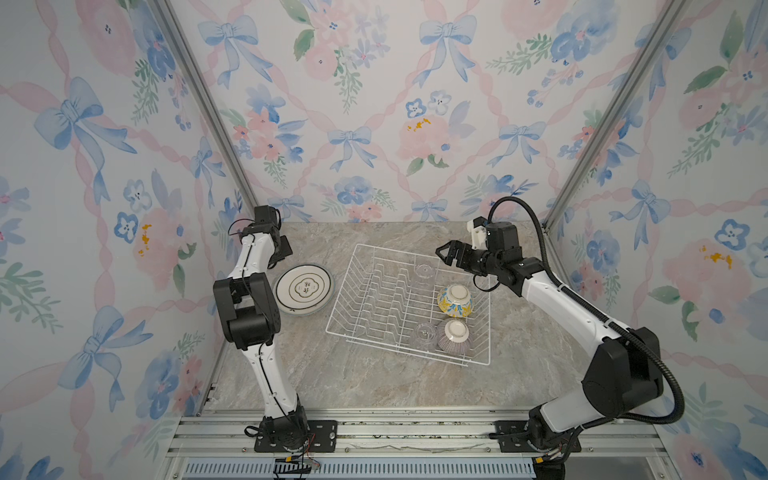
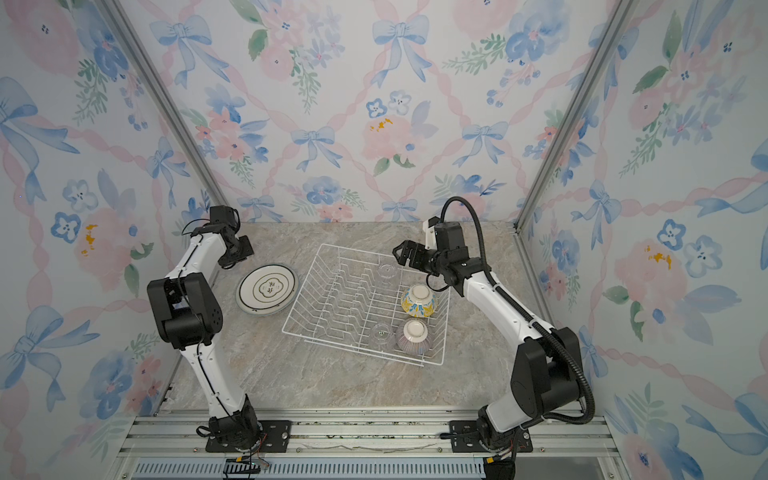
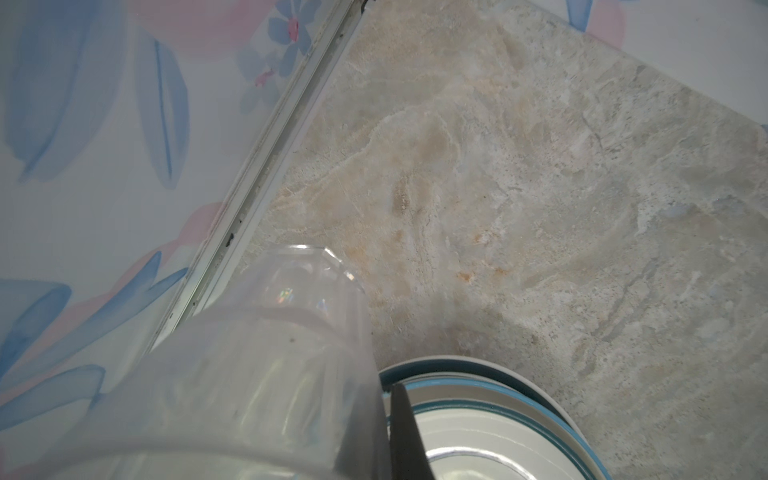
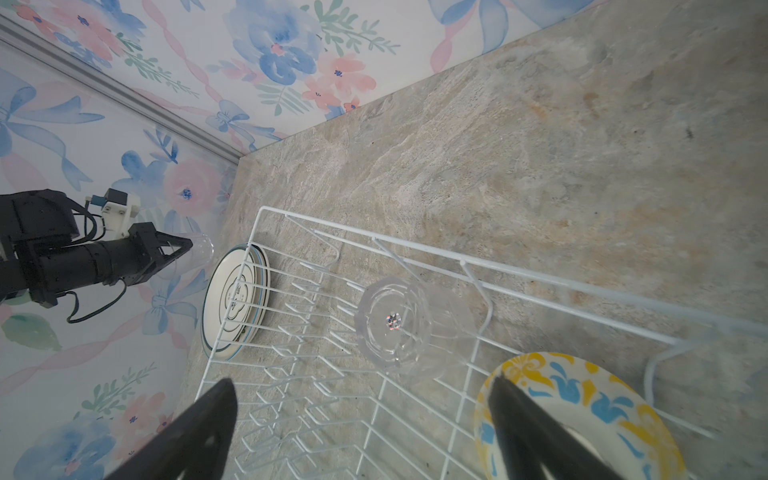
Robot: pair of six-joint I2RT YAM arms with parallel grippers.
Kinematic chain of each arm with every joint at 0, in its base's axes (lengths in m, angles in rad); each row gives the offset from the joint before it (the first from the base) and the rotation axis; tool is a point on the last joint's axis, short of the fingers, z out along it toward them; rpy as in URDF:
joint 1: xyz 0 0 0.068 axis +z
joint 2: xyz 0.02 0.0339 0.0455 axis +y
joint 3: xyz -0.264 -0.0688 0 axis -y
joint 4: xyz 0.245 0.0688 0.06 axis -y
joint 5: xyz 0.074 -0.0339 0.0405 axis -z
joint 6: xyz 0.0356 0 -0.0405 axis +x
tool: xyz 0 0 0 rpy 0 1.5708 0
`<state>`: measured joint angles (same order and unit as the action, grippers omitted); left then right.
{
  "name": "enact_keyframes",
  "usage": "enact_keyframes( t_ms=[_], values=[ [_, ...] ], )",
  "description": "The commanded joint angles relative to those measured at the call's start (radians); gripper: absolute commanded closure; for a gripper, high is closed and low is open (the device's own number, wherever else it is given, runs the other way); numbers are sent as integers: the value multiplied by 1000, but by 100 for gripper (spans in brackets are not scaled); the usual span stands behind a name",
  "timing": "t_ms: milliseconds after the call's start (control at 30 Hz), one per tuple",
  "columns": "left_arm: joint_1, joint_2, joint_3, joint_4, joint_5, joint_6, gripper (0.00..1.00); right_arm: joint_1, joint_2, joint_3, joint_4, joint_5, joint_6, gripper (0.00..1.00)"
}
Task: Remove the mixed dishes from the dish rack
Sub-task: 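Carry the glass past the plate stack with left gripper while right gripper withdraws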
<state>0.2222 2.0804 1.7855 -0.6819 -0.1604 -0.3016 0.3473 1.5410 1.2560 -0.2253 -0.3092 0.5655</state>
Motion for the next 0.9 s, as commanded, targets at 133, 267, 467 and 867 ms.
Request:
enact_keyframes(
  t_ms=[133,267,467,867],
  values=[
    [14,55,46,-25,21,33,100,-7,13,16,-32,-9,-30,3],
    [16,70,61,-42,42,33,100,-8,23,28,-47,-17,-38,3],
    [16,73,74,-54,58,35,100,-7,30,38,-64,-22,-50,3],
    [16,109,109,-83,92,35,68,-7,43,54,-88,-33,-65,3]
  ],
)
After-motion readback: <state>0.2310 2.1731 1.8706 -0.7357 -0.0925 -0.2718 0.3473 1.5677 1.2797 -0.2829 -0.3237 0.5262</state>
